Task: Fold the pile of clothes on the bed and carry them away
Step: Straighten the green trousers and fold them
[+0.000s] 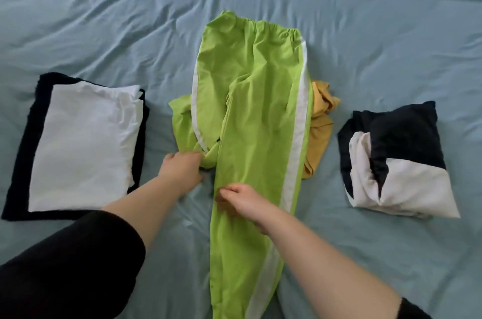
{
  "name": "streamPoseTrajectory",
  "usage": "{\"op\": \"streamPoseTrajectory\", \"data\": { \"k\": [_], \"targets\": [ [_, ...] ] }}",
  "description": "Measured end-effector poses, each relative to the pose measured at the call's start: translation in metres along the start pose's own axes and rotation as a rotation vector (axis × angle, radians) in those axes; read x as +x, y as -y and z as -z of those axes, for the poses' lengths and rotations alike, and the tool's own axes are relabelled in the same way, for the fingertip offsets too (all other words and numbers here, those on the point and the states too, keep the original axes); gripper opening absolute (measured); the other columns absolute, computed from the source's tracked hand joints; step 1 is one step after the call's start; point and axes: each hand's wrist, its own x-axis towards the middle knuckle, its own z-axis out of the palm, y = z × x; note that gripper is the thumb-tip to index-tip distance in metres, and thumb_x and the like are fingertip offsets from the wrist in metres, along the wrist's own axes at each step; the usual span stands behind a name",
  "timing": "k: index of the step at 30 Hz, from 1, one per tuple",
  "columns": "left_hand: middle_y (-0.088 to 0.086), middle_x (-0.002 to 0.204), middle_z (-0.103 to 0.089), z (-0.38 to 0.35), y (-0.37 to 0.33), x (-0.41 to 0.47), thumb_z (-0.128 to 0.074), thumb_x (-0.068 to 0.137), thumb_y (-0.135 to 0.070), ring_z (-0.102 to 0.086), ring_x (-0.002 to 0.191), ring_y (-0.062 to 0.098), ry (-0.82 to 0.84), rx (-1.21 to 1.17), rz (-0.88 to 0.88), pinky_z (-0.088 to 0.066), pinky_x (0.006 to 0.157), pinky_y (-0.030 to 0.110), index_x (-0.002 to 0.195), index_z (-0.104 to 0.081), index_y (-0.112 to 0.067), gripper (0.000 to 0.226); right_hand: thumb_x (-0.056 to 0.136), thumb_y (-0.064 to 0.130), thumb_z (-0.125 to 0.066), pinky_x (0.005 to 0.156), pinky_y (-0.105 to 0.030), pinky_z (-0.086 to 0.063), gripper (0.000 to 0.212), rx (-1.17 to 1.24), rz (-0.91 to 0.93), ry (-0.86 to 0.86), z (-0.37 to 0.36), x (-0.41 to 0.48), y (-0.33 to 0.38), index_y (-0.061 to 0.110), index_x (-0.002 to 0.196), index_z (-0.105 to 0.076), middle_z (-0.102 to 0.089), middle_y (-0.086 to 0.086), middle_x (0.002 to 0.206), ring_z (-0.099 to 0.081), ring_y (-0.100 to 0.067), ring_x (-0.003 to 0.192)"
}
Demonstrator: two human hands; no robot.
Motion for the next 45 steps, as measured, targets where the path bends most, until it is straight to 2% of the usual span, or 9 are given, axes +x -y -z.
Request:
{"op": "streamPoseTrajectory", "data": {
  "k": [4, 7, 14, 16, 19, 22, 31, 38, 45],
  "targets": [
    [-0.003, 0.104, -0.07, -0.005, -0.015, -0.02, -0.043, 0.095, -0.04, -0.061, 0.109, 0.019, -0.21, 0.233, -0.097, -0.026, 0.11, 0.037, 0.107, -0.058, -0.023, 0.025, 0.097, 0.053, -0.038, 0.08, -0.026, -0.044, 0.046, 0.449, -0.127, 0.061, -0.027, 0.007, -0.003, 0.022, 0.13, -0.048, -0.056, 0.006, 0.126, -0.055, -0.011, 0.111],
    [0.004, 0.096, -0.07, -0.008, -0.032, -0.044, -0.038, 0.1, -0.033, -0.068, 0.087, 0.029, -0.15, 0.096, -0.034, -0.047, 0.068, 0.034, 0.113, -0.051, -0.018, 0.024, 0.086, 0.065, -0.049, 0.094, -0.033, -0.048, 0.046, 0.579, -0.106, 0.078, -0.04, 0.004, -0.001, 0.032, 0.118, -0.055, -0.062, 0.013, 0.118, -0.056, -0.009, 0.11],
    [0.004, 0.118, -0.064, -0.021, -0.019, -0.113, -0.061, 0.084, -0.032, -0.069, 0.092, 0.021, 0.456, -1.202, 0.321, -0.059, 0.066, 0.034, 0.126, -0.052, -0.024, 0.044, 0.083, 0.005, -0.056, 0.074, -0.034, -0.055, 0.037, 0.452, -0.035, -0.345, -0.06, -0.002, -0.014, 0.009, 0.12, -0.058, -0.068, -0.013, 0.103, -0.065, -0.026, 0.086],
    [0.009, 0.112, -0.067, -0.034, 0.0, -0.114, -0.061, 0.086, -0.025, -0.071, 0.084, 0.022, 0.215, -1.437, 0.465, -0.06, 0.071, 0.039, 0.111, -0.06, -0.017, 0.026, 0.083, 0.001, -0.049, 0.072, -0.04, -0.057, 0.036, 0.531, -0.103, -0.297, -0.062, -0.005, -0.021, 0.006, 0.117, -0.058, -0.068, -0.017, 0.099, -0.065, -0.032, 0.083],
    [0.004, 0.134, -0.054, -0.059, 0.028, -0.109, -0.067, 0.086, -0.039, -0.057, 0.116, 0.021, -0.046, -1.211, 0.547, -0.047, 0.101, 0.041, 0.13, -0.048, -0.016, 0.053, 0.083, 0.007, -0.048, 0.072, -0.041, -0.057, 0.031, 0.724, -0.256, -0.131, -0.065, -0.015, -0.039, 0.001, 0.107, -0.066, -0.068, -0.02, 0.095, -0.066, -0.033, 0.077],
    [-0.003, 0.124, -0.062, -0.08, 0.032, -0.116, -0.068, 0.072, -0.064, -0.059, 0.113, 0.018, 0.287, -1.456, 0.553, -0.043, 0.105, 0.037, 0.129, -0.053, -0.016, 0.077, 0.084, 0.017, -0.052, 0.071, -0.041, -0.059, 0.027, 0.843, -0.292, -0.036, -0.07, -0.022, -0.066, 0.002, 0.09, -0.073, -0.072, -0.022, 0.092, -0.071, -0.033, 0.073],
    [-0.015, 0.057, -0.061, -0.091, 0.088, -0.156, -0.065, 0.085, -0.04, -0.054, 0.056, 0.003, -0.415, -1.089, 0.444, -0.043, 0.053, 0.032, 0.068, -0.06, -0.02, 0.027, 0.091, 0.022, -0.062, 0.096, -0.038, -0.05, 0.032, 0.709, -0.121, -0.248, -0.115, -0.042, -0.129, 0.012, 0.122, -0.059, -0.072, -0.001, 0.11, -0.067, -0.019, 0.103],
    [-0.011, 0.085, -0.076, -0.142, 0.121, -0.194, -0.073, 0.084, -0.036, -0.071, 0.08, 0.001, 0.388, -1.288, 0.446, -0.055, 0.072, 0.016, 0.092, -0.069, -0.017, 0.021, 0.08, 0.03, -0.075, 0.094, -0.029, -0.046, 0.054, 0.387, -0.204, -0.127, -0.159, -0.057, -0.163, 0.012, 0.127, -0.055, -0.064, 0.004, 0.119, -0.061, -0.012, 0.105],
    [-0.007, 0.079, -0.07, -0.173, 0.134, -0.219, -0.064, 0.089, -0.035, -0.066, 0.072, 0.016, 0.104, -0.935, 0.473, -0.053, 0.066, 0.034, 0.091, -0.064, -0.023, 0.012, 0.092, 0.023, -0.064, 0.051, -0.026, -0.052, 0.019, 0.477, -0.298, -0.148, -0.188, -0.06, -0.178, 0.009, 0.104, -0.06, -0.07, -0.01, 0.078, -0.06, -0.015, 0.05]
  ]
}}
